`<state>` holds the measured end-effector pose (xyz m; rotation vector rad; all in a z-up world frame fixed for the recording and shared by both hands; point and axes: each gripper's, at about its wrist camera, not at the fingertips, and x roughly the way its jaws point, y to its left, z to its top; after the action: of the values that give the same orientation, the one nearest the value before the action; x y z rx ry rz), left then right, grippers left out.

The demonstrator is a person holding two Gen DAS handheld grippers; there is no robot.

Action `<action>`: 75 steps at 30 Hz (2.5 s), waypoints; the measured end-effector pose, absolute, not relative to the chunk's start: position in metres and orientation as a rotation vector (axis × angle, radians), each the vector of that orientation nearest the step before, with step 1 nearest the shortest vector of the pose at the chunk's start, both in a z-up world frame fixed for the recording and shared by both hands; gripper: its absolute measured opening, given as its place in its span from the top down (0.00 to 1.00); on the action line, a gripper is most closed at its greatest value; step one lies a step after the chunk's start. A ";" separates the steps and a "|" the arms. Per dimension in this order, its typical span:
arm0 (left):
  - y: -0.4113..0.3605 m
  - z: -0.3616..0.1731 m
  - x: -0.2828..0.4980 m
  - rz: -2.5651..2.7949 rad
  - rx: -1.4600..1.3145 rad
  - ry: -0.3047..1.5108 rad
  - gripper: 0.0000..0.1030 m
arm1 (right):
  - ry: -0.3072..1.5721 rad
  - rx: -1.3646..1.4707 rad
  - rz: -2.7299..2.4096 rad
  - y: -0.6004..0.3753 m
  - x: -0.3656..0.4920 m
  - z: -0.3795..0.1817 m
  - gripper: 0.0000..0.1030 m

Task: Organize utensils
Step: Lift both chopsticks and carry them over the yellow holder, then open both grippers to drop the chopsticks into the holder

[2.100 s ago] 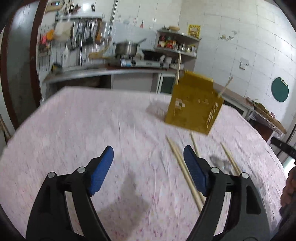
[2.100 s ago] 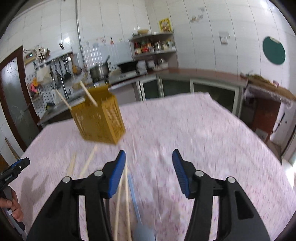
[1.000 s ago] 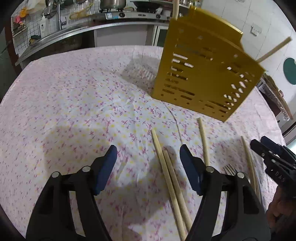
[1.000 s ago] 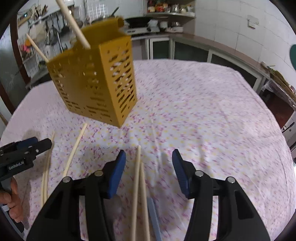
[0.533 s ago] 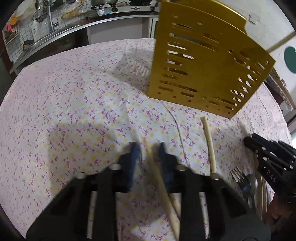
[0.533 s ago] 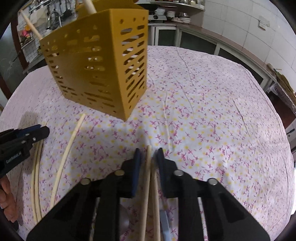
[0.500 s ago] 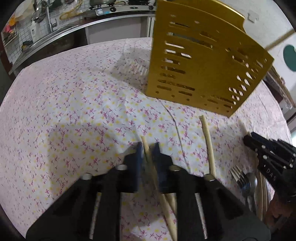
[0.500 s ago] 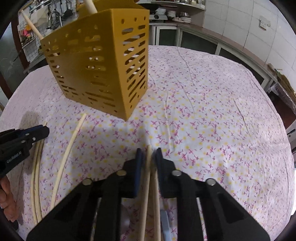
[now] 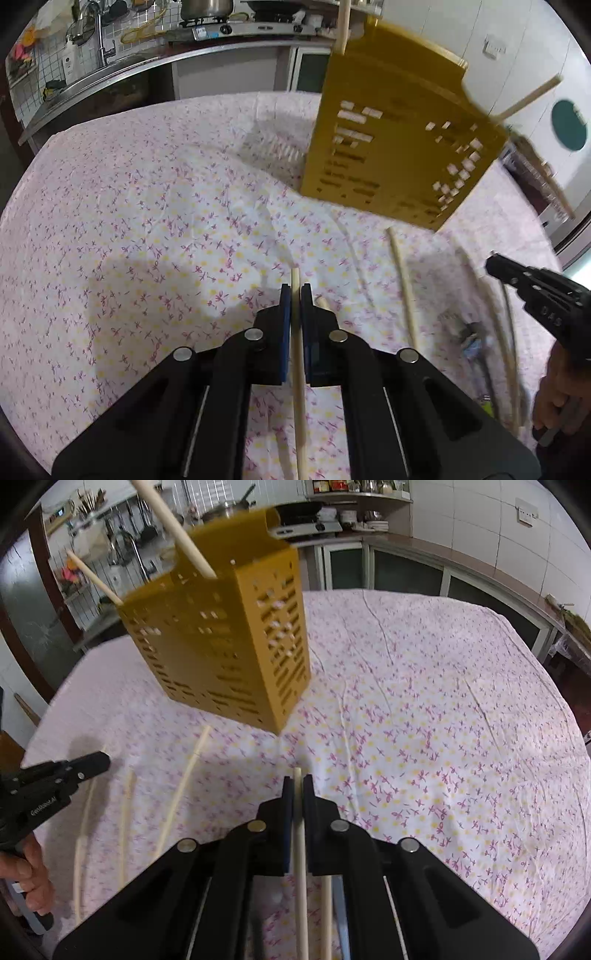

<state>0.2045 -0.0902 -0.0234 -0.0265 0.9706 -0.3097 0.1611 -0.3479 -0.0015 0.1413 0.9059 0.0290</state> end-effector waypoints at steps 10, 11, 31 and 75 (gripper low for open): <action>-0.079 0.045 0.171 -0.335 -0.051 0.796 0.96 | 0.757 0.179 0.061 -0.354 0.133 0.060 0.94; -0.078 0.052 0.166 -0.340 -0.053 0.778 0.96 | 0.733 0.180 0.061 -0.353 0.128 0.068 0.94; -0.086 0.157 0.130 -0.378 -0.016 0.520 0.96 | 0.411 0.069 0.094 -0.339 0.075 0.213 0.95; -0.110 0.190 0.249 -0.300 -0.016 0.357 0.47 | 0.314 0.076 0.060 -0.348 0.183 0.235 0.69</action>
<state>0.2493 -0.1105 0.1897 -0.0163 0.3571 -0.2996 0.1833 -0.3477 0.2355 0.0763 0.3144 0.0598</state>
